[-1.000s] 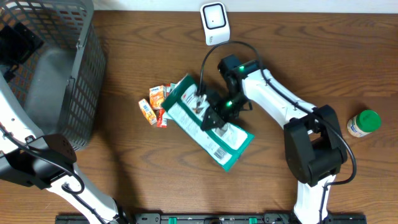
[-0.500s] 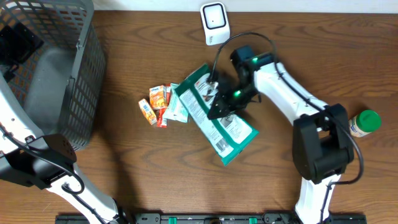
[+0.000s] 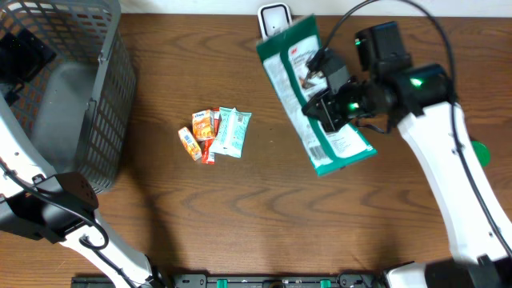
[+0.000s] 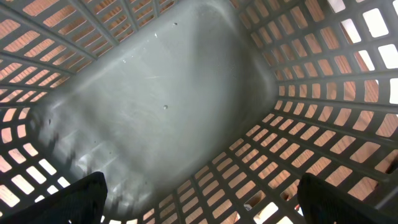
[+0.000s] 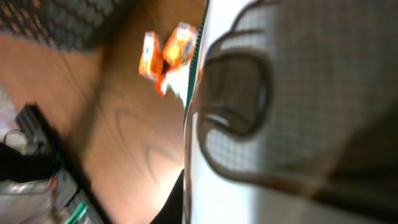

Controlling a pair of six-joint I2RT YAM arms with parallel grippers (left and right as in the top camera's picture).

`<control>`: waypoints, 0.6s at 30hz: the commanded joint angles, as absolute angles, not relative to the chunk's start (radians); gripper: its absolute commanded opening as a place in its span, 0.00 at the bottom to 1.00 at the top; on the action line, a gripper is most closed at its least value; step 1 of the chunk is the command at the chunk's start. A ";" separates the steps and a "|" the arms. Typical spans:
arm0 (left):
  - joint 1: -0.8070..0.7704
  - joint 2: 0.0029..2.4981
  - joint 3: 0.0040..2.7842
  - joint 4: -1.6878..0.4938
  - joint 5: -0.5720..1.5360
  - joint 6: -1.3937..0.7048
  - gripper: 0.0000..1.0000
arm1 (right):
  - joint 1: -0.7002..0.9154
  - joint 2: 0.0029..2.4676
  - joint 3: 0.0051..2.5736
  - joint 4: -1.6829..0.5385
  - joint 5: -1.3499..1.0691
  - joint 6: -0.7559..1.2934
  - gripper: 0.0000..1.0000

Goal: Scan the item barcode
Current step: 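Hold the gloves package barcode in front of the white scanner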

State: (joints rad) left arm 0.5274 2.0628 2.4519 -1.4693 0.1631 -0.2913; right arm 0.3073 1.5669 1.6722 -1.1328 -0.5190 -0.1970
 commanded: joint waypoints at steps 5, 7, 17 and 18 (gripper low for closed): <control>0.527 2.040 2.469 -1.473 0.172 -0.292 0.98 | 0.324 1.420 1.688 -0.994 -0.562 -0.285 0.01; 0.527 2.040 2.469 -1.473 0.172 -0.292 0.98 | 0.335 1.399 1.688 -0.958 -0.570 -0.286 0.01; 0.527 2.040 2.469 -1.473 0.172 -0.292 0.98 | 0.498 1.393 1.688 -0.899 -0.234 -0.400 0.01; 0.527 2.040 2.469 -1.473 0.172 -0.292 0.98 | 0.512 1.393 1.688 -0.892 -0.204 -0.423 0.01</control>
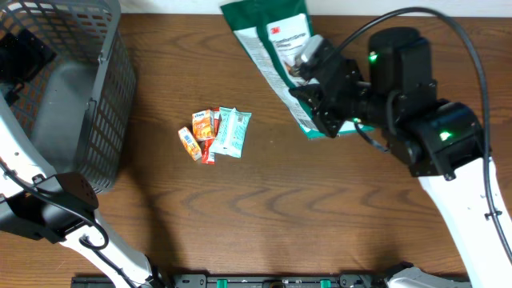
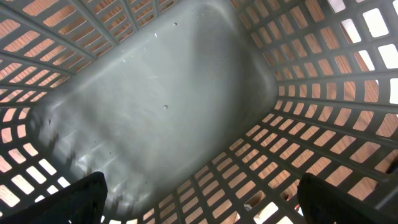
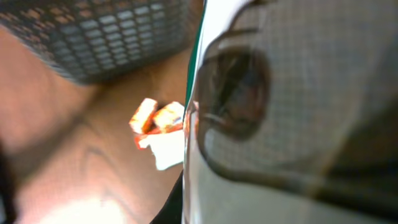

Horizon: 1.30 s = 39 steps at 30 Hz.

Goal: Scan the item barcode
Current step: 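Hold the gloves package barcode in front of the white scanner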

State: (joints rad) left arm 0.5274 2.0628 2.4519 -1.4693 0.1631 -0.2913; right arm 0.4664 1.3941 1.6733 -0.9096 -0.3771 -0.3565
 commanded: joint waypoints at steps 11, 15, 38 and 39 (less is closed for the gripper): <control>0.527 2.040 2.469 -1.473 0.172 -0.292 0.98 | 0.605 1.402 1.688 -0.701 -0.005 -0.604 0.01; 0.527 2.040 2.469 -1.473 0.172 -0.292 0.98 | 0.611 1.444 1.688 -0.631 0.007 -0.748 0.01; 0.527 2.040 2.469 -1.473 0.172 -0.292 0.98 | 0.598 2.168 1.688 0.411 0.314 -1.133 0.01; 0.527 2.040 2.469 -1.473 0.172 -0.292 0.98 | 0.596 2.191 1.688 0.448 0.314 -1.136 0.01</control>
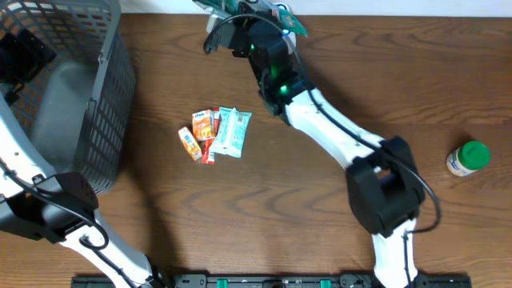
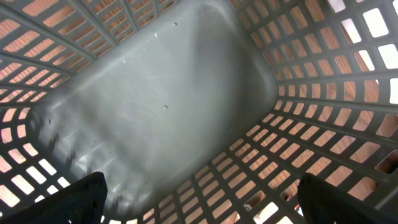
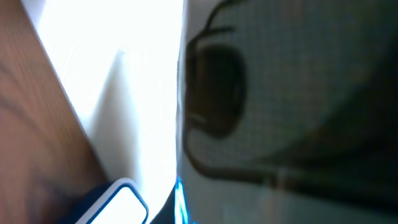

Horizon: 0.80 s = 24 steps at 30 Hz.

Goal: Scan the item barcode
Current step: 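Hold the gloves package barcode in front of the white scanner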

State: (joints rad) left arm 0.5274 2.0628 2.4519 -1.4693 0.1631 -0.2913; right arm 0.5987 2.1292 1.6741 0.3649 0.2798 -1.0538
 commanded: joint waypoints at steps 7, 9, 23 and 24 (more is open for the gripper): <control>0.527 2.040 2.469 -1.473 0.172 -0.292 0.98 | 0.564 2.323 1.688 0.581 0.313 -1.169 0.01; 0.527 2.040 2.469 -1.473 0.172 -0.292 0.98 | 0.553 2.350 1.688 0.598 0.313 -1.169 0.01; 0.527 2.040 2.469 -1.473 0.172 -0.292 0.98 | 0.527 2.397 1.688 0.638 0.299 -1.137 0.01; 0.527 2.039 2.469 -1.473 0.172 -0.292 0.98 | 0.527 2.397 1.688 0.640 0.303 -1.137 0.01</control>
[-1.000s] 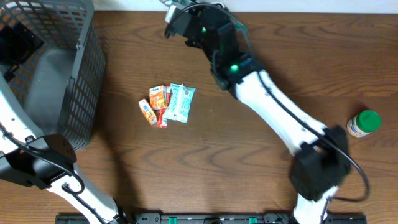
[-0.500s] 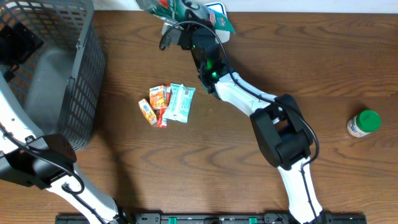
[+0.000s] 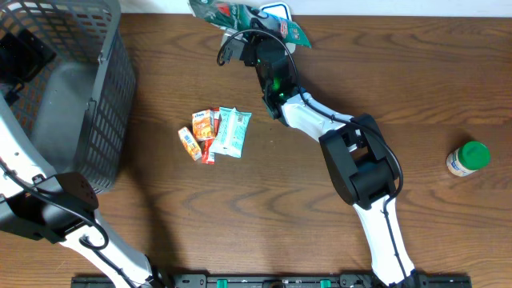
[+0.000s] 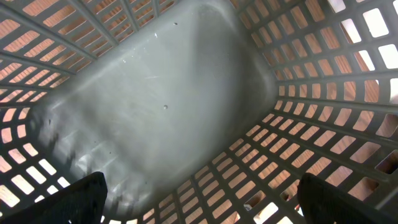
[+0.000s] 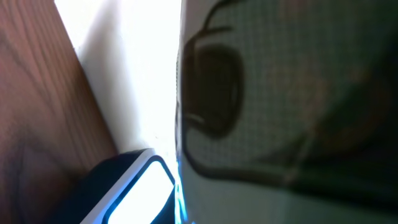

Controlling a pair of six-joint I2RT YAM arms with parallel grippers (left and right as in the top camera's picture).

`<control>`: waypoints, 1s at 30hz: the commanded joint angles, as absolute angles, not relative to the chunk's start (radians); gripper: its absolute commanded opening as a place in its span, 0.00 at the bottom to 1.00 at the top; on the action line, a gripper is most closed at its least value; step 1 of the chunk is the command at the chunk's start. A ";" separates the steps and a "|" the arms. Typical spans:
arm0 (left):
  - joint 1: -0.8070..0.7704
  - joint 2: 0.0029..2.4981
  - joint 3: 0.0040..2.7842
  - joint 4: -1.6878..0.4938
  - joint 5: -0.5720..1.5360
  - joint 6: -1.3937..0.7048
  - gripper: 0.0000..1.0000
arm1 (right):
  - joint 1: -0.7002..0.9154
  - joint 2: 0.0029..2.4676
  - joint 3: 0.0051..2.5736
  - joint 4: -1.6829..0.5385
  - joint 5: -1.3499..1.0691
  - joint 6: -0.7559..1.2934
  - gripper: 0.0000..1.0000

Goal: Scan the item barcode
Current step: 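Hold the gloves package barcode in front of the white scanner, then carry the gloves package right and lay it flat near the jar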

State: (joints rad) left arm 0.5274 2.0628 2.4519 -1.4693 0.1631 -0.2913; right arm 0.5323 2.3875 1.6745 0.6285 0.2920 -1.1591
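Note:
My right gripper reaches to the table's far edge, shut on a green and white package. In the right wrist view the package fills the right side, pressed close to the camera. The white scanner stands just behind it. The scanner's face glows with a blue rim right beside the package's edge. My left gripper hangs open inside the grey basket, with nothing between its fingers.
The grey mesh basket takes up the left end of the table. A small heap of snack packets lies mid-table. A green-capped bottle stands at the right. The brown table shows elsewhere.
The package has shifted slightly along the far edge. The scanner now sits larger and closer in the right wrist view, with a blue glow at the package's edge. The left arm has not moved.
My right gripper first held the package over the table's right middle, in front of the scanner. Then it held it higher and further back. Later the package was at the far edge by the scanner, and now it is against the lit scanner face.

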 commanded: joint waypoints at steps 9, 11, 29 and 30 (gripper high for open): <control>0.527 2.040 2.469 -1.473 0.172 -0.292 0.98 | 0.525 2.302 1.688 0.657 0.361 -0.845 0.01; 0.527 2.040 2.469 -1.473 0.172 -0.292 0.98 | 0.525 2.226 1.688 0.567 0.343 -0.748 0.01; 0.527 2.039 2.469 -1.473 0.172 -0.292 0.98 | 0.267 1.605 1.688 -0.765 0.218 -0.084 0.01; 0.527 2.040 2.469 -1.473 0.172 -0.292 0.98 | 0.231 1.607 1.687 -0.825 0.184 -0.063 0.01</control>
